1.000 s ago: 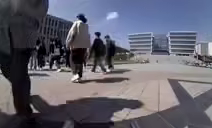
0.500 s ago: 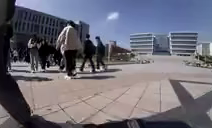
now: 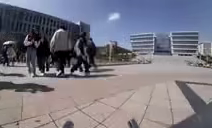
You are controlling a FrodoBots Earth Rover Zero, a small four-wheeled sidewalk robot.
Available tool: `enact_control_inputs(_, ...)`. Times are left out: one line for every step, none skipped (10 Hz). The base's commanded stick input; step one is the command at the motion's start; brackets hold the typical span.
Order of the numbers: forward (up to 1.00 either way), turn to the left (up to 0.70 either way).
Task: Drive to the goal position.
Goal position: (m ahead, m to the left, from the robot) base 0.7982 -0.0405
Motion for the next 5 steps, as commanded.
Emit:
enact_control_inputs(0.37,0.0)
enact_control_inputs(0.14,0.0)
enact_control_inputs(0.0,0.0)
enact_control_inputs(0.0,0.0)
enact_control_inputs(0.0,0.0)
